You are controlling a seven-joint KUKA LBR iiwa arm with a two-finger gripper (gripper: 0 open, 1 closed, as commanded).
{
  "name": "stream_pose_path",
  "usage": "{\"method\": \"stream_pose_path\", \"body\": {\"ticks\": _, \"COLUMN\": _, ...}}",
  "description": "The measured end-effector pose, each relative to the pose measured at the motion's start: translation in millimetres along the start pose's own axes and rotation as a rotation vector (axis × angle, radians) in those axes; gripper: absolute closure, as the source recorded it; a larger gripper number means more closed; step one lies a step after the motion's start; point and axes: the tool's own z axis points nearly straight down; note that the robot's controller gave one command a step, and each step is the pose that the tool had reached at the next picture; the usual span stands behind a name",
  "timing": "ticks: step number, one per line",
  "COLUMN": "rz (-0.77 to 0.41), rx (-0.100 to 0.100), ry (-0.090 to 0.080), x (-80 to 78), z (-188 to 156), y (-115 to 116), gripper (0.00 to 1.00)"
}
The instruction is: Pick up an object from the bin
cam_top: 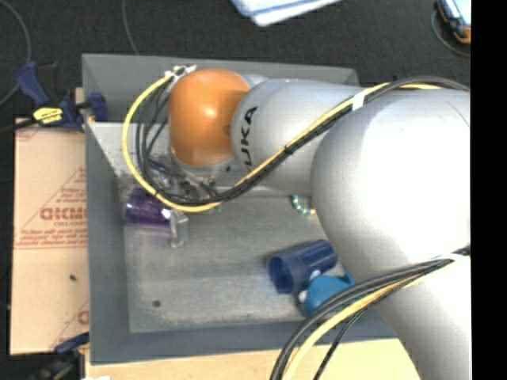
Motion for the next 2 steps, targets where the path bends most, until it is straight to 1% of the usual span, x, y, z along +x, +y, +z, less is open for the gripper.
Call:
{"method": "stream_pose_path", "body": {"ticks": 1, "rz": -0.282, "rx": 0.0, "ry": -0.006, "x": 8.8, "z": 10.9, "y": -3.7, "gripper": 1.0}}
{"method": "stream_pose_path", "body": {"ticks": 2, "rz": -0.28, "rx": 0.0, "ry": -0.005, "x": 8.9, "z": 11.0, "y": -4.0, "gripper": 1.0}}
